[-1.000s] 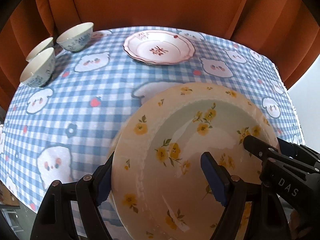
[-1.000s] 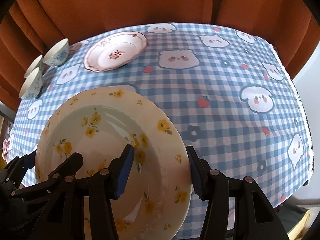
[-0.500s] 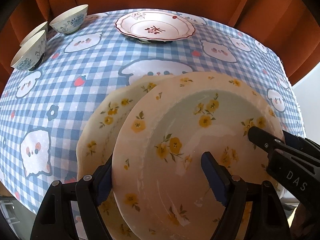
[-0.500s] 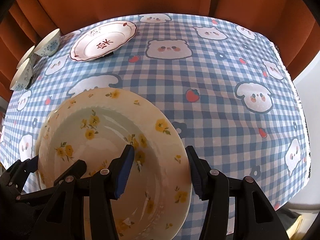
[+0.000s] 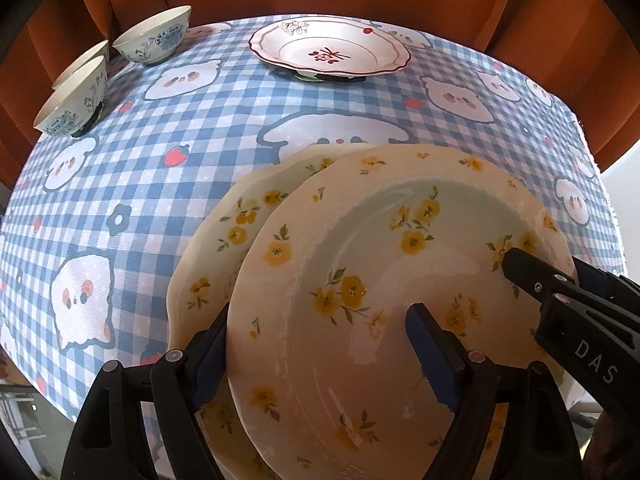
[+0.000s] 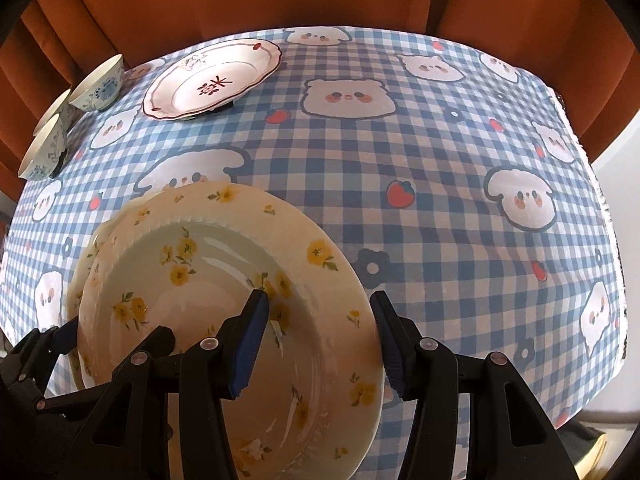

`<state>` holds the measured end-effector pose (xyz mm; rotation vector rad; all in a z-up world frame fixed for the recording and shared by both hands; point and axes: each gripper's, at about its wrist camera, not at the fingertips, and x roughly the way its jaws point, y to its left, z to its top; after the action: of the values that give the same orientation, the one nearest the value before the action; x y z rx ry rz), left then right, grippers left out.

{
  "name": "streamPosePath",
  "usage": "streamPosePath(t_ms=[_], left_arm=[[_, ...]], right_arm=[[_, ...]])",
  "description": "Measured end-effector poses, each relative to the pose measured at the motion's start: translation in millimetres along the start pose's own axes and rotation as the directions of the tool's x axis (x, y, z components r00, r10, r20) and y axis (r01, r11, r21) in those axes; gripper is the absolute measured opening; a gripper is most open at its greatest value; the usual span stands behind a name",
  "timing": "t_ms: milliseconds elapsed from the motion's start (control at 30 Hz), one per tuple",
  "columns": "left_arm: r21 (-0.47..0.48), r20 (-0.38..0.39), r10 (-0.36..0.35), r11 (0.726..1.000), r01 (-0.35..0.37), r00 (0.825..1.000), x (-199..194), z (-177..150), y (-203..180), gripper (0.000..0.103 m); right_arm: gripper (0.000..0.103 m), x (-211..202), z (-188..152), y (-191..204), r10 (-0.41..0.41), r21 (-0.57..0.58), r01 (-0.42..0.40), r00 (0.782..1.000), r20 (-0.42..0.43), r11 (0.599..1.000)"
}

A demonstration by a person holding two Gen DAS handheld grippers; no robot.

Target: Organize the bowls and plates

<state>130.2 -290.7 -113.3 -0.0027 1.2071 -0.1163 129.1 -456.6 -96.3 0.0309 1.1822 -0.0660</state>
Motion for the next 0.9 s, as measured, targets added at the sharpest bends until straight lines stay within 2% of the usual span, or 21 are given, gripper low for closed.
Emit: streamPosePath(t_ms=[300, 467, 533, 600, 700, 900], left_arm=[[0.034, 0.002, 0.048, 0.998, -0.048, 0.999, 2, -2, -4, 0.086], [0.046, 0.008, 0.108, 0.993, -0.108, 0.994, -1, -4, -6, 0.087], [0.042, 0.014, 0.116, 0.992, -0.117, 0.993, -3, -4, -5, 0.087], [0.033, 0.024, 0.119, 0.992, -0.12, 0.993, -7, -5, -3, 0.087], [0.028, 0.041, 0.11, 0.993, -0.112, 0.993, -14, -5, -2, 0.087], [0.044, 0.046, 0.107, 0.993, -0.109, 0.993, -20, -8, -7, 0.087]], right_arm=[[0.056, -3, -7, -5, 0.003, 0.022, -0.003, 1.0, 0.002, 1.0], [0.056, -12, -13, -12, -0.007, 0.028, 0.007, 1.0, 0.022, 1.0], [0.052, -16, -15, -14, -0.009, 0.025, 0.008, 1.0, 0.029, 1.0], [0.035, -18, -17, -11, 0.019, 0.005, -0.019, 0.999, 0.031, 1.0], [0.035, -19, -18, -3, -0.003, -0.033, 0.004, 0.999, 0.039, 0.999], [0.035, -13, -21, 1, 0.014, -0.056, -0.013, 1.0, 0.015, 0.998]])
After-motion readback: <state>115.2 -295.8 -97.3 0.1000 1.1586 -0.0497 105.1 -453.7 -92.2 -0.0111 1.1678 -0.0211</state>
